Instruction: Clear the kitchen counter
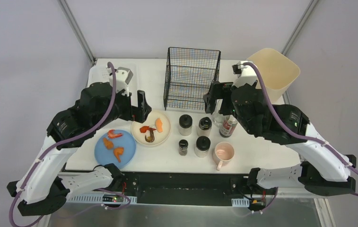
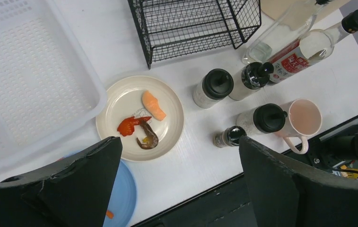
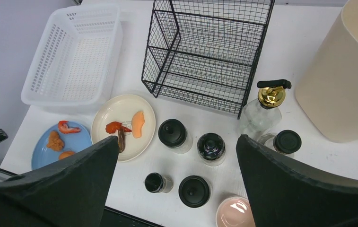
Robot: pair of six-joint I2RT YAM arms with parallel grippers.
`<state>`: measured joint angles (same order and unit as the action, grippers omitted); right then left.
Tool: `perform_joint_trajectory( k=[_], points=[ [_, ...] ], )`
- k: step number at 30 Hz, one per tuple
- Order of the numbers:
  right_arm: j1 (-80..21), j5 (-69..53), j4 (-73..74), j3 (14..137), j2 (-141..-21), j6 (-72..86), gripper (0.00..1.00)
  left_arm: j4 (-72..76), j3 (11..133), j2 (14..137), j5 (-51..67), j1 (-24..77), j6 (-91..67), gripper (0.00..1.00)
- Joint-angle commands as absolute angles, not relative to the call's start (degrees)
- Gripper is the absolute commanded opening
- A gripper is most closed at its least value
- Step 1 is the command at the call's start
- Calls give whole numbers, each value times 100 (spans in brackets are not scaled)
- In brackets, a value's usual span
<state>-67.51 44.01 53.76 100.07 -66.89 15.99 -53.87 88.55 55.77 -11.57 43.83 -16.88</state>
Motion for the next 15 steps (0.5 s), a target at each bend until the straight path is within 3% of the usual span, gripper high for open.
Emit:
perform_joint_trajectory(
  k=[1, 9, 15],
  points=[
    [-6785, 4588, 5390, 10211, -6708, 1606, 99, -5336, 8550, 5328, -1129, 4384, -1519, 100],
    [-6785, 4362, 5602, 10084, -6343, 1269, 99, -5339, 8029, 5198, -1778, 4386, -1641, 100],
    [-6785, 5153, 6083, 9888, -6223, 1678, 99, -5326, 7762, 5143, -1982, 4385, -1774, 100]
  ],
)
